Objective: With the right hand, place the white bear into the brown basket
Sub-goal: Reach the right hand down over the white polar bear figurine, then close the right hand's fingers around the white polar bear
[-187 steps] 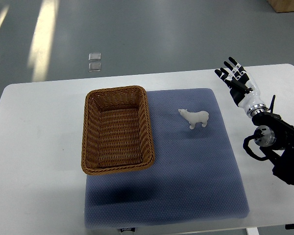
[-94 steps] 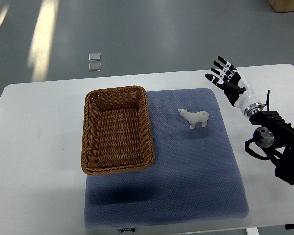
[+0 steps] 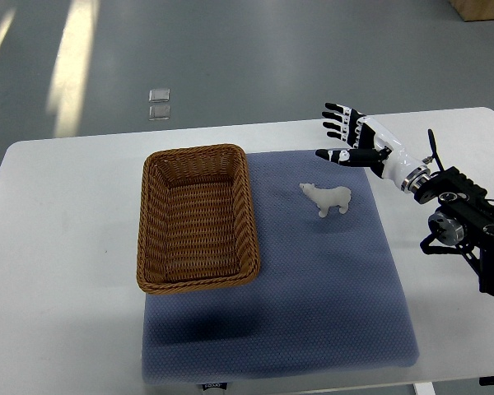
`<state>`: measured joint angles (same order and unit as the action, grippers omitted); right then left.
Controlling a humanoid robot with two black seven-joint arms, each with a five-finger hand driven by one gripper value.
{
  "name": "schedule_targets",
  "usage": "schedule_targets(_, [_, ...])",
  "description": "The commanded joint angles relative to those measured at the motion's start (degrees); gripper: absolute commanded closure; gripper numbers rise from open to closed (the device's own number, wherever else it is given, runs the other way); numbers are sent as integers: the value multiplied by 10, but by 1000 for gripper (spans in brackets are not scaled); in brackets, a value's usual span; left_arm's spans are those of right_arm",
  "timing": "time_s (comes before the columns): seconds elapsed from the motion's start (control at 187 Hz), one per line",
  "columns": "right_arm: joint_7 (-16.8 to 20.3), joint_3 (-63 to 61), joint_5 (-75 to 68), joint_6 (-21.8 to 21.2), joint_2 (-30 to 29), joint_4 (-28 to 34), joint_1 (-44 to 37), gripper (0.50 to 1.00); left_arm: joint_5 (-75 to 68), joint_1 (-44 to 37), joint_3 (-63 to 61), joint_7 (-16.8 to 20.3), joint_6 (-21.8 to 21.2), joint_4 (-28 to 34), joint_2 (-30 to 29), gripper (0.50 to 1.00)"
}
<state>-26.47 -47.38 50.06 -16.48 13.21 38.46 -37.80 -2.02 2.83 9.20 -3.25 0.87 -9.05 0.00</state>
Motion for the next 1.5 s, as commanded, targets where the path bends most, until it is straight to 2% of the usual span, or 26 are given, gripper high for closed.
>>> schedule_targets(0.0, [-9, 14, 45, -14, 21, 12, -5, 585, 0, 0, 0, 0, 0, 0, 0, 500])
schedule_targets(0.337, [-46, 120, 142, -17, 75, 40, -46, 585, 0, 0, -1, 0, 0, 0, 0, 500])
schedule_targets(0.764, [-47, 144, 272, -7, 82, 40, -53, 585, 0, -1, 0, 0, 0, -1, 0, 500])
schedule_targets(1.058, [-46, 204, 296, 71, 83, 36, -58, 587, 0, -3, -1, 0, 0, -1, 0, 500])
schedule_targets(1.261, [-44, 231, 296, 99, 83, 32, -61, 599, 0, -4, -1, 0, 0, -1, 0, 500])
schedule_targets(1.496, [-39, 231, 296, 111, 83, 32, -61, 666, 0, -5, -1, 0, 0, -1, 0, 500])
